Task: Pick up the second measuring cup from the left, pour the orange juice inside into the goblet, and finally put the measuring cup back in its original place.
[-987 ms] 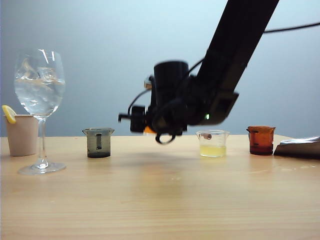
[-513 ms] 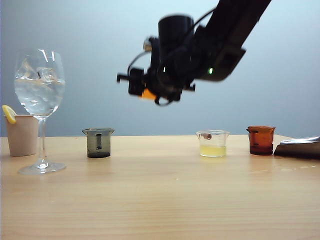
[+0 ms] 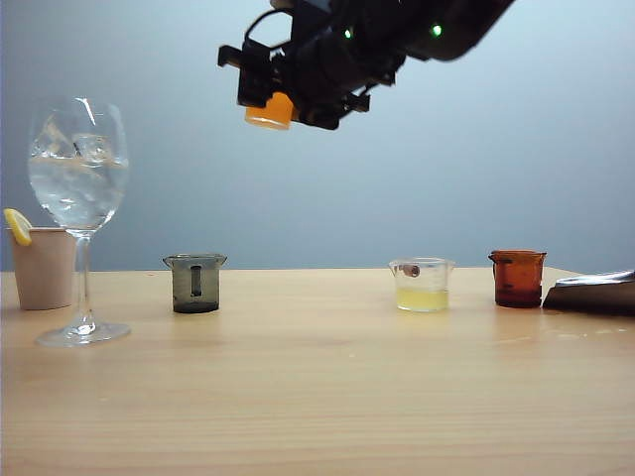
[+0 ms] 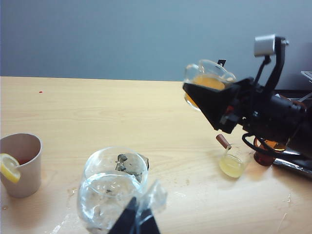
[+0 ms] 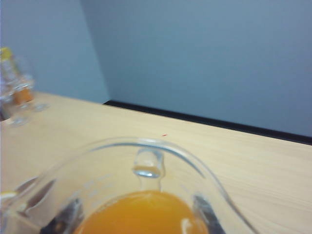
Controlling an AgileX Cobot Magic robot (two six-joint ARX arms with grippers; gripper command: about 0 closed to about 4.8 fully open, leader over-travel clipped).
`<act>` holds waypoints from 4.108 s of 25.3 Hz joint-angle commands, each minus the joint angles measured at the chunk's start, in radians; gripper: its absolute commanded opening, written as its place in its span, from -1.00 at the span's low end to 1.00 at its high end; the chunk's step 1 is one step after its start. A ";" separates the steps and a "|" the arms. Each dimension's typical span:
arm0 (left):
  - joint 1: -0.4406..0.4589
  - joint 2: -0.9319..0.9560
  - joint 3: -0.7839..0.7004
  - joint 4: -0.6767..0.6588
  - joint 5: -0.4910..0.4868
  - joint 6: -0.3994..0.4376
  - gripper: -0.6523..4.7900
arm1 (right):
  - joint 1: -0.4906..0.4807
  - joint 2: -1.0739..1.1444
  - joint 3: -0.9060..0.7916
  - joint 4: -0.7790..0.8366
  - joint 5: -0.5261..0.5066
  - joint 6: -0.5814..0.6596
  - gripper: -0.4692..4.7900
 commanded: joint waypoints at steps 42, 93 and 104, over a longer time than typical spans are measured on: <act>0.000 0.141 0.113 -0.187 -0.056 0.032 -0.78 | 0.107 0.106 0.299 -0.148 -0.231 -0.294 -0.83; 0.000 0.141 0.113 -0.166 -0.046 0.035 -0.78 | 0.131 0.167 0.310 -0.111 -0.261 -0.504 -0.83; 0.000 0.141 0.113 -0.172 -0.046 0.035 -0.78 | 0.150 0.167 0.309 -0.119 -0.279 -0.626 -0.83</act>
